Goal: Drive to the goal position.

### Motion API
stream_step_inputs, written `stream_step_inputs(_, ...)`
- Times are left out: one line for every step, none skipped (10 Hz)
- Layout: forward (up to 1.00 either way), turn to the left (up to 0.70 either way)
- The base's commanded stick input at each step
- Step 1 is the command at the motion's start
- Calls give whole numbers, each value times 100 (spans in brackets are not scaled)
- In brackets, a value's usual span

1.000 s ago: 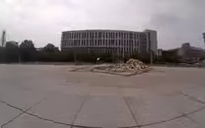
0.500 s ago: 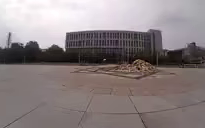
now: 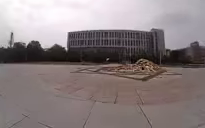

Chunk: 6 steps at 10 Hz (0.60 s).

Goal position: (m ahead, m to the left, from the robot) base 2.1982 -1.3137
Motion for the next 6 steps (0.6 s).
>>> stream_step_inputs(100,0)
stream_step_inputs(100,23)
stream_step_inputs(100,25)
stream_step_inputs(100,2)
stream_step_inputs(100,0)
stream_step_inputs(100,0)
